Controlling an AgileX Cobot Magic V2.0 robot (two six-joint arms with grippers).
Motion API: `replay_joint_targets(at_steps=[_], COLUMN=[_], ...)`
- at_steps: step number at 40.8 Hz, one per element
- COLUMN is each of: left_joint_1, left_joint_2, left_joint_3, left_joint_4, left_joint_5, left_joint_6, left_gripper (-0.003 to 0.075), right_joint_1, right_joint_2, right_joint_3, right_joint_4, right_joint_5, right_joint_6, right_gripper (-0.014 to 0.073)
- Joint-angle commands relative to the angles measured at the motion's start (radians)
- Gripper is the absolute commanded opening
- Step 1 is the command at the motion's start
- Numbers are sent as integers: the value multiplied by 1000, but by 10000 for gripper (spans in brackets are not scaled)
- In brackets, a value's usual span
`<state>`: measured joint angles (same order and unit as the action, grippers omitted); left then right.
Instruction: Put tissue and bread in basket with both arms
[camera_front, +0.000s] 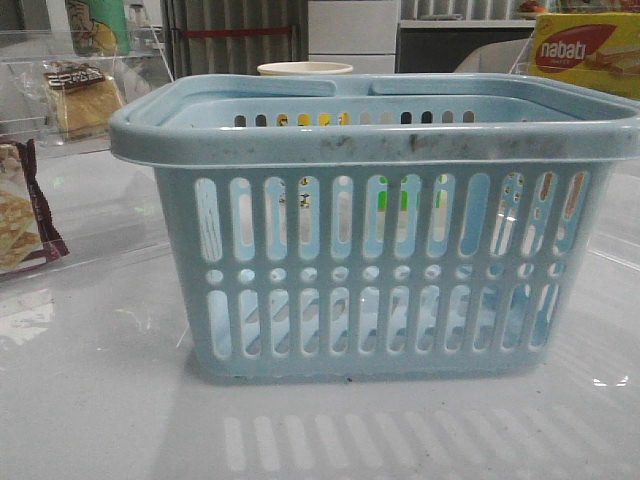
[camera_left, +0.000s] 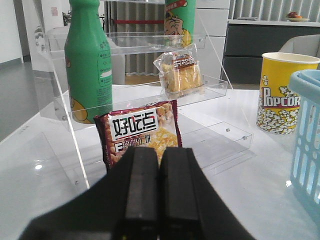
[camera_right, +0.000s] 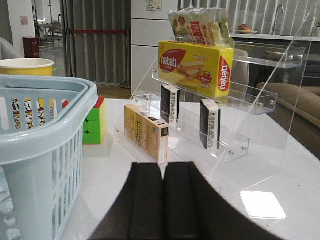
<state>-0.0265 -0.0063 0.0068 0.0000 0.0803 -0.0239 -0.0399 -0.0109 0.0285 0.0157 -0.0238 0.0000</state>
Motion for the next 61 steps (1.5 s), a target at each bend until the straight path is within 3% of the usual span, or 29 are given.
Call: replay_joint_targets(at_steps=[1, 31, 36, 41, 54, 61], left_joint_1=[-6, -6, -6, -6, -6, -6], left_joint_2=[-17, -17, -17, -13, 157, 313], left_joint_3=[0, -2, -38, -133, -502, -698], left_joint_4=[0, 0, 0, 24, 44, 38], left_joint_5=[-98, -142, -224, -216, 2, 210], left_joint_6=[-7, -4, -4, -4, -4, -4], left_gripper=[91, 91, 91, 91, 91, 91], right_joint_1=[-1, -1, 1, 1, 1, 1], right_joint_2=[-18, -18, -18, -15, 190, 349], right_joint_3=[2, 0, -60, -178, -545, -723], right_joint_4=[-7, -7, -7, -7, -8, -8], right_joint_5=[-87, -112, -76, 14, 228, 424], right_joint_6=[-8, -9, -9, -9, -10, -10], right_gripper=[57, 57, 57, 57, 57, 57])
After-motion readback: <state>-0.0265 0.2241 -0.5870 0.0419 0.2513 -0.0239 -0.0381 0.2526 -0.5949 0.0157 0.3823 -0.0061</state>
